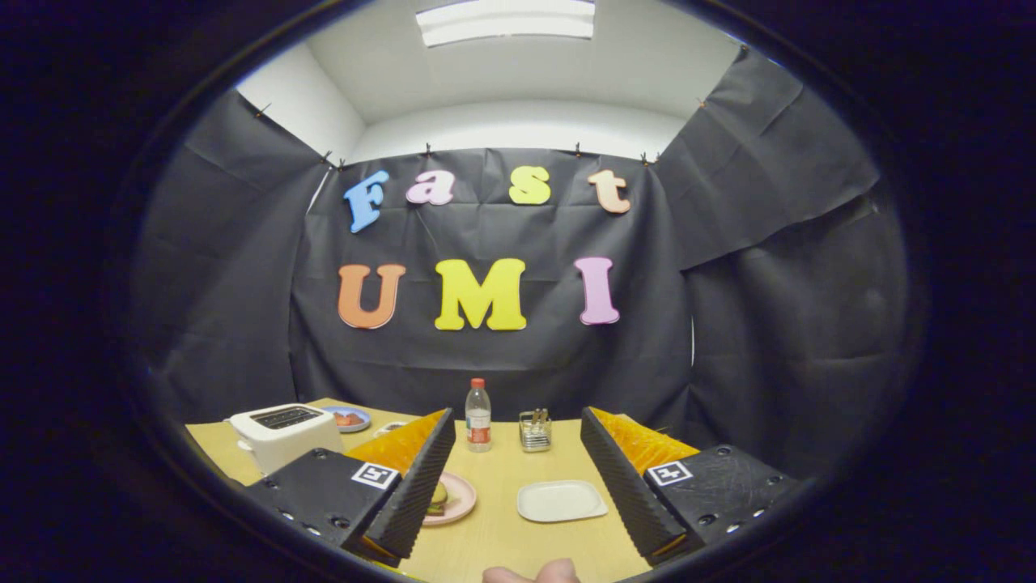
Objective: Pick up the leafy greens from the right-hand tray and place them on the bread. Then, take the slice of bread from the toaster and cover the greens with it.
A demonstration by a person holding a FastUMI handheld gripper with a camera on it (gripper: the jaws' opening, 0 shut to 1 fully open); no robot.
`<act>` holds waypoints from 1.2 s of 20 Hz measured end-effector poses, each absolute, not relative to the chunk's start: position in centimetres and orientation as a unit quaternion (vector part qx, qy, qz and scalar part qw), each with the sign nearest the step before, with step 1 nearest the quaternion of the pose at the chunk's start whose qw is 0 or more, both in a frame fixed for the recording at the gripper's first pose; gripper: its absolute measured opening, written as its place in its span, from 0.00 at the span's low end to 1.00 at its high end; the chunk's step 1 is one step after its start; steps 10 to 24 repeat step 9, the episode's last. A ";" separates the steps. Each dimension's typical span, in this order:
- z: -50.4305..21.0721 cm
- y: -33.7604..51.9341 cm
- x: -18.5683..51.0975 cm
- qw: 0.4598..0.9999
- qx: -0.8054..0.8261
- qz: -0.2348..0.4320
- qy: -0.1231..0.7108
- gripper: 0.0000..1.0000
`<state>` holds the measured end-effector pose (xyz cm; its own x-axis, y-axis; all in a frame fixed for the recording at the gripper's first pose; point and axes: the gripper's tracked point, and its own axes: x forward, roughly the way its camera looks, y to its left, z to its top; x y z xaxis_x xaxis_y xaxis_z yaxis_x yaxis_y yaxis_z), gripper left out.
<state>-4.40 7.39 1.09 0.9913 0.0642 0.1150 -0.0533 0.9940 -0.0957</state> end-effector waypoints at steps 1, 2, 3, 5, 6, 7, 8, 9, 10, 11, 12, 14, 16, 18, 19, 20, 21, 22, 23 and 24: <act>0.5 8.3 -5.3 0.996 -0.044 0.038 -0.062 0.95; 0.0 9.0 -5.9 0.996 -0.046 0.042 -0.065 0.95; -0.7 9.3 -6.1 0.996 -0.047 0.044 -0.063 0.95; -1.0 9.7 -6.4 0.996 -0.046 0.045 -0.058 0.95; -1.0 9.7 -6.2 0.997 -0.042 0.041 -0.056 0.94; -0.9 9.6 -6.1 0.997 -0.039 0.038 -0.056 0.95; -0.8 9.4 -6.0 0.997 -0.036 0.035 -0.056 0.95; -0.8 9.4 -6.0 0.997 -0.036 0.033 -0.055 0.95; -0.8 9.4 -6.0 0.997 -0.036 0.033 -0.055 0.95; -0.8 9.4 -6.0 0.997 -0.036 0.033 -0.055 0.95; -0.8 9.4 -6.0 0.997 -0.036 0.033 -0.055 0.95; -0.8 9.4 -6.0 0.997 -0.036 0.033 -0.055 0.95; -0.8 9.4 -6.0 0.997 -0.036 0.033 -0.055 0.95; -0.8 9.4 -6.0 0.997 -0.036 0.033 -0.055 0.95; -0.8 9.4 -6.0 0.997 -0.036 0.033 -0.055 0.95; -0.8 9.4 -6.0 0.997 -0.036 0.033 -0.055 0.95; -0.8 9.4 -6.0 0.997 -0.036 0.033 -0.055 0.95; -0.8 9.4 -6.0 0.997 -0.036 0.033 -0.055 0.95; -0.8 9.4 -6.0 0.997 -0.036 0.033 -0.055 0.95; -0.8 9.4 -6.0 0.997 -0.036 0.033 -0.055 0.95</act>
